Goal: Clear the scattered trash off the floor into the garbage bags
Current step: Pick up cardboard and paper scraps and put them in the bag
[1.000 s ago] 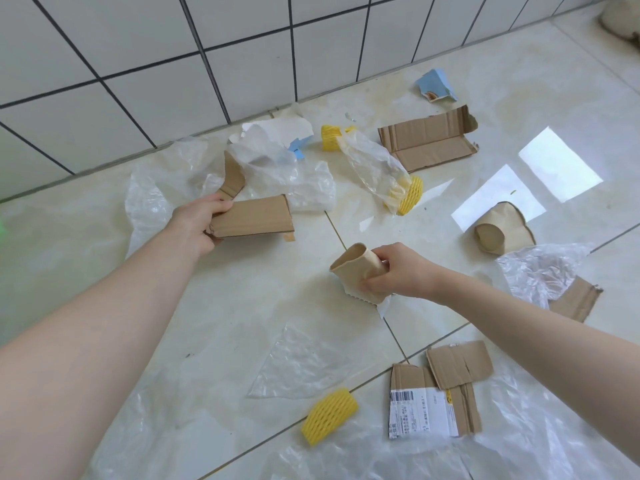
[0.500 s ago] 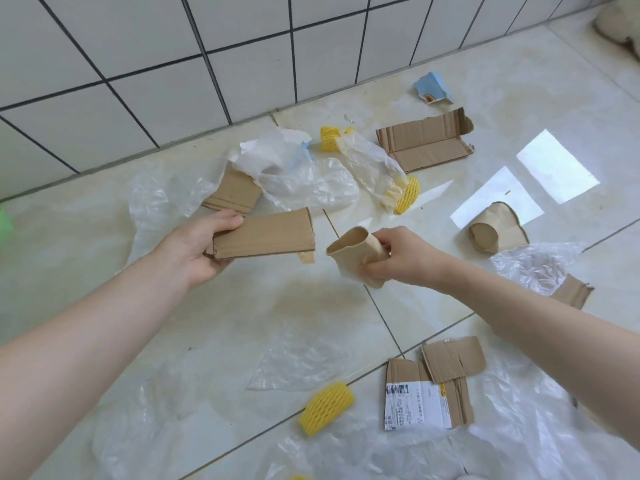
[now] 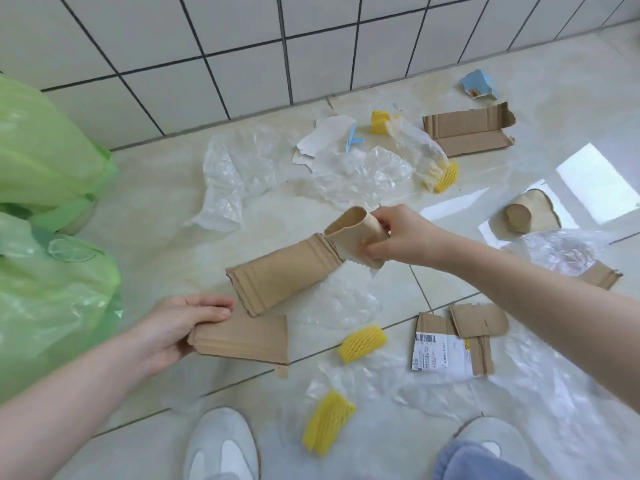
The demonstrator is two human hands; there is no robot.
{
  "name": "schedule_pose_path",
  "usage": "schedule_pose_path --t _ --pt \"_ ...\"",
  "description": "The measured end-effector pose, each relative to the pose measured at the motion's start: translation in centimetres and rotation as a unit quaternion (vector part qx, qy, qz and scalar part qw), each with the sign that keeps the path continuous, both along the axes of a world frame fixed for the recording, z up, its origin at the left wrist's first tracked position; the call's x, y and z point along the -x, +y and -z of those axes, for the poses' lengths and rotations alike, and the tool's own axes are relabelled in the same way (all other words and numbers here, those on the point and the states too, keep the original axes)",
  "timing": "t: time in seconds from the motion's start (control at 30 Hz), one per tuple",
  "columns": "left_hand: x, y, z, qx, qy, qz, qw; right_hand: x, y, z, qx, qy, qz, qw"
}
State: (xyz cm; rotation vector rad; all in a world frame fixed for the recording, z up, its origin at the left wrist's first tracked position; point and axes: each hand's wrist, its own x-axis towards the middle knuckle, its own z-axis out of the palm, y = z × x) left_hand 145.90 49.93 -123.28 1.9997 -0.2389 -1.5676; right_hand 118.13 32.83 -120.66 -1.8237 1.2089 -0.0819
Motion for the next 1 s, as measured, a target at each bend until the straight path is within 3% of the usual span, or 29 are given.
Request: schedule_pose_path --t 0.13,0.3,0.43,0.53,0.63,0.73,0.83,0.9,1.0 --pt "-0.5 2.2 2.2 -0.007 0.001 0.01 1.0 -2.2 0.8 2.4 -0.015 0.043 0.003 0.999" --pt "-1.7 0.1 1.2 0.031 0.059 0.049 0.997 -2.9 0.2 3.3 -0.056 0.034 0.053 0.996" --pt "-2.1 -3.6 -0.1 0.018 0.104 0.161 0.981 -2.4 -0.9 4.6 -0.079 0.041 0.085 0.992" --pt "-2.1 -5.8 -2.0 -0.017 0.138 0.296 0.945 -2.1 -1.7 5.4 -0.103 0.05 0.108 0.988" --pt "-1.6 -7.5 -1.9 0.018 0.131 0.283 0.95 -2.2 -2.4 6.1 -0.128 0.062 0.104 0.984" --pt "-0.3 -8.6 0.5 0.061 0.062 0.181 0.98 -2.3 -2.9 6.6 -0.146 0.071 0.096 0.982" --pt "0.9 -9.1 3.5 0.068 -0.068 0.181 0.979 -2.5 -3.3 6.9 -0.152 0.072 0.109 0.98" --pt "1.5 -9.4 5.2 0.076 -0.181 0.239 0.951 -2.5 -3.6 6.9 -0.161 0.071 0.115 0.978" --pt "2.8 -9.4 6.4 0.097 -0.321 0.345 0.877 -2.6 -3.6 6.8 -0.176 0.076 0.118 0.974"
